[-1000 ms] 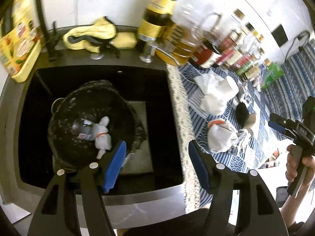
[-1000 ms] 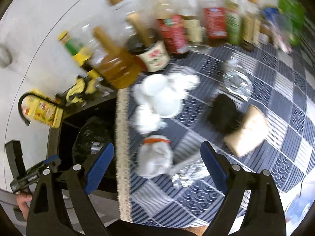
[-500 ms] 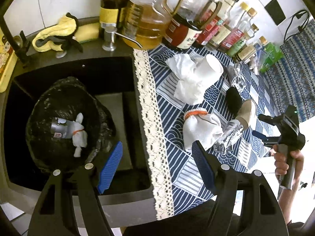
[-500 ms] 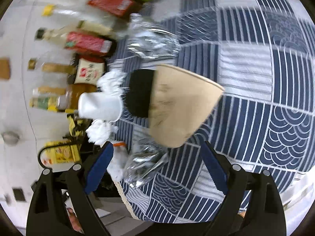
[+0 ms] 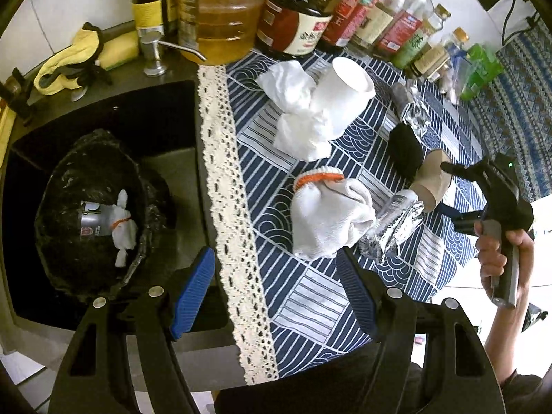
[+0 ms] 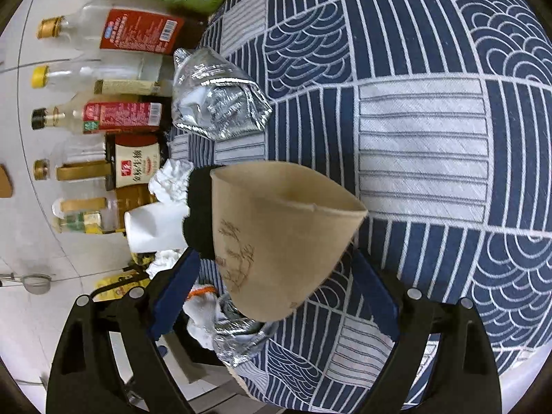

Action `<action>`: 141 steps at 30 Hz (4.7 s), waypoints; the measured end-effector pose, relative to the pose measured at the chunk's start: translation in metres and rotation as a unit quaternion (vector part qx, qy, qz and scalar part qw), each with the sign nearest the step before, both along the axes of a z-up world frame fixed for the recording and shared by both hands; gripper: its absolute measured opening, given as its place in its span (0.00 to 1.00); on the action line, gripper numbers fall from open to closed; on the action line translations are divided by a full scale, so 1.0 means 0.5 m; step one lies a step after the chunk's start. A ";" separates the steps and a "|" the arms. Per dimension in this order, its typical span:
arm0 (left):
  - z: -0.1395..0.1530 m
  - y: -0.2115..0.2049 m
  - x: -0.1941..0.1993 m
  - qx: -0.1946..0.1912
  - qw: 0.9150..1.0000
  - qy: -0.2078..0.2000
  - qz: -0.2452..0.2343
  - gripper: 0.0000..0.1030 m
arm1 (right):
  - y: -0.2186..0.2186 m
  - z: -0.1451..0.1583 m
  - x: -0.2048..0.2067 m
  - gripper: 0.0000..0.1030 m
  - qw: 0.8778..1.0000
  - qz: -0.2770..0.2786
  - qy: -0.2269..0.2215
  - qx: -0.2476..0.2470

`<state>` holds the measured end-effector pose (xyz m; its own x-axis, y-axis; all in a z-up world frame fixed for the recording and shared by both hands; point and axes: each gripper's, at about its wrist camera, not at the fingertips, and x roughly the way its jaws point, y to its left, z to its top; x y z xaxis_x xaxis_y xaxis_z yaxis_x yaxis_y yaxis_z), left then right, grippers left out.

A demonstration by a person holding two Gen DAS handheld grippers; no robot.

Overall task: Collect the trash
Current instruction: 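Grasp the brown paper cup with the right gripper while the left moves toward the second glove, then grasp the second white glove with the left gripper while the right holds the paper cup, then carry the paper cup and glove over the trash bin and open both grippers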

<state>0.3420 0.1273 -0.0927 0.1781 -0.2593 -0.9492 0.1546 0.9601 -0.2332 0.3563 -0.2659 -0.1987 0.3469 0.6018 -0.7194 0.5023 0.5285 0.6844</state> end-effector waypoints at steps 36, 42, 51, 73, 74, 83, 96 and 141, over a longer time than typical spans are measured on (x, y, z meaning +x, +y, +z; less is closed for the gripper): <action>-0.159 -0.153 0.115 -0.021 0.992 0.125 0.001 0.80 | -0.094 0.150 -0.040 0.65 0.991 0.078 -0.087 -0.068; -0.178 -0.161 0.114 -0.023 0.992 0.126 0.015 0.61 | -0.089 0.149 -0.028 0.65 0.988 0.101 -0.090 -0.073; -0.163 -0.137 0.108 -0.044 0.992 0.114 0.024 0.29 | -0.047 0.158 -0.010 0.65 0.985 0.128 -0.095 -0.070; -0.056 0.030 0.067 -0.095 0.994 0.038 0.036 0.28 | 0.237 0.193 0.000 0.65 0.965 0.228 -0.101 -0.079; -0.054 0.038 0.065 -0.097 0.994 0.036 0.039 0.28 | 0.257 0.193 0.000 0.65 0.964 0.235 -0.101 -0.080; -0.040 0.176 0.026 -0.112 0.991 0.018 0.072 0.28 | 0.431 0.180 -0.011 0.65 0.950 0.286 -0.094 -0.079; -0.029 0.423 -0.031 -0.113 0.985 -0.004 0.130 0.28 | 0.710 0.164 0.034 0.65 0.926 0.357 -0.097 -0.074; -0.020 0.643 0.000 -0.165 0.967 -0.017 0.195 0.54 | 0.993 0.177 0.152 0.82 0.908 0.395 -0.093 -0.108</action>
